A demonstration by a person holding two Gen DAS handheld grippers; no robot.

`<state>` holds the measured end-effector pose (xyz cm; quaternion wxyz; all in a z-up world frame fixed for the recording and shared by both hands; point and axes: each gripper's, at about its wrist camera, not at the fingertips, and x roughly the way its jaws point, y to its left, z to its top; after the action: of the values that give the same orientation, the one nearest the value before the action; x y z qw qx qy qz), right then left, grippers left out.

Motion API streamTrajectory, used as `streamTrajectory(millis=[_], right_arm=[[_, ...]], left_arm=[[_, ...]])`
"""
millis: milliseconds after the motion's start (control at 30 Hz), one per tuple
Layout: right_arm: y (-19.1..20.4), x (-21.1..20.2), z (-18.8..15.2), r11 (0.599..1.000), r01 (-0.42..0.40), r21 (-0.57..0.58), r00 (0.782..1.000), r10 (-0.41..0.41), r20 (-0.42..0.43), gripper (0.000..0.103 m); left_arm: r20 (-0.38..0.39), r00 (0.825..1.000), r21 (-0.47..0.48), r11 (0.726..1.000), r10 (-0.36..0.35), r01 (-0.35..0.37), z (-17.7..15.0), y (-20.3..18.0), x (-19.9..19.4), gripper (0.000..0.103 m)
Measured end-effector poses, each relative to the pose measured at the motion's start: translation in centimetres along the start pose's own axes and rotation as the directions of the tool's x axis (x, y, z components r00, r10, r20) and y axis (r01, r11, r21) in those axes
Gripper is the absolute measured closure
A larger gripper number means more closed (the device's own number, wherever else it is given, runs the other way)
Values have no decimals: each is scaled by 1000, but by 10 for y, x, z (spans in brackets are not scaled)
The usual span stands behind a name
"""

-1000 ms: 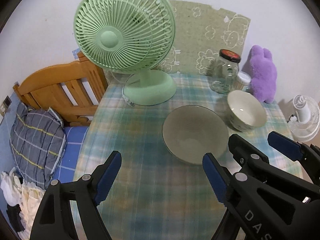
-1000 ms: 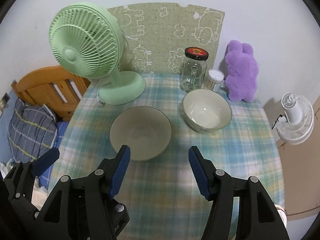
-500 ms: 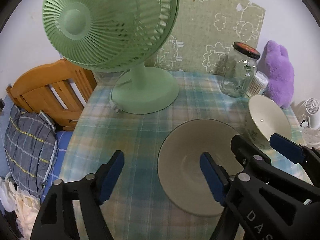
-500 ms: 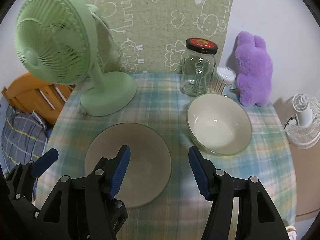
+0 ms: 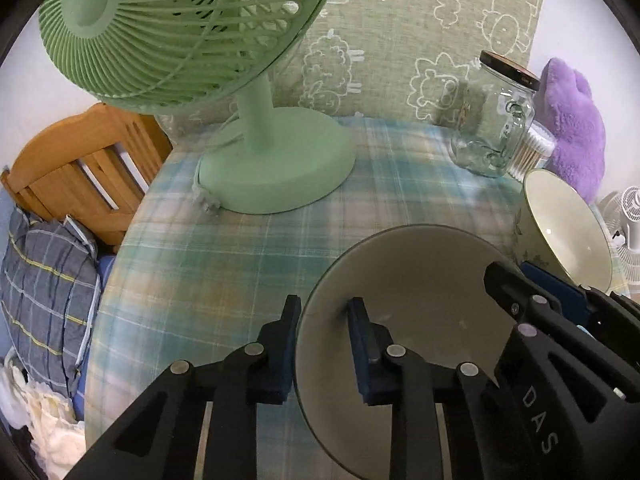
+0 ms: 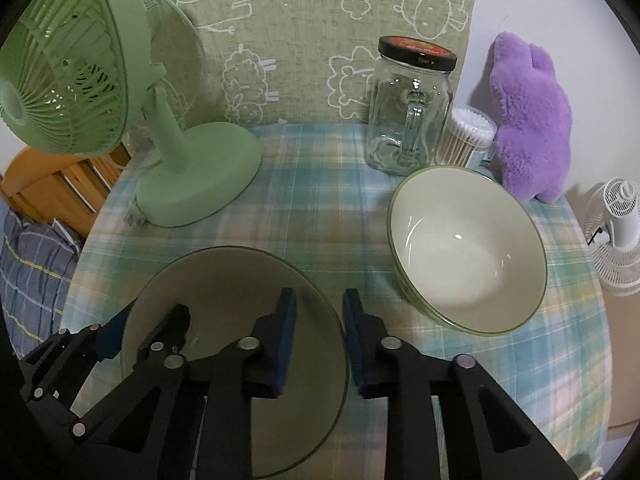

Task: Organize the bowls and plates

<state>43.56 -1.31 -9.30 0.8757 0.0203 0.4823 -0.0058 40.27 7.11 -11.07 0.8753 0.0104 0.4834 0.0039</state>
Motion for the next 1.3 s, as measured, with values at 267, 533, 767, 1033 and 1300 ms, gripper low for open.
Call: streamTrajectory(millis=[267,533,767,1033,1300], right_arm=[[0,-3,-1,1000,6,2,1000,-6,-4,80],[-2,-14,-6,1000,11,11,1000,-11,-10,82],[-3,-28,-12,1000,2,18,1000,-2,-1,86],[-2,-36,-16,1000,-15,27,1000,15,-7,99],[-1,-35,-20,1000,22,17,1000,-22,12,35]], left_arm=[[-19,1000,-3,1000,-15,15,1,0,-2,81],[-20,1000,2,1000,-23,23,-5,-2,-13,81],[-10,998,-3,998,-56,56,-10,-4,-28,85],[-2,1000,15,1000,16,-16,-13,-4,-32,71],[-13,1000,12,1000,8,-8,-13,-3,-24,64]])
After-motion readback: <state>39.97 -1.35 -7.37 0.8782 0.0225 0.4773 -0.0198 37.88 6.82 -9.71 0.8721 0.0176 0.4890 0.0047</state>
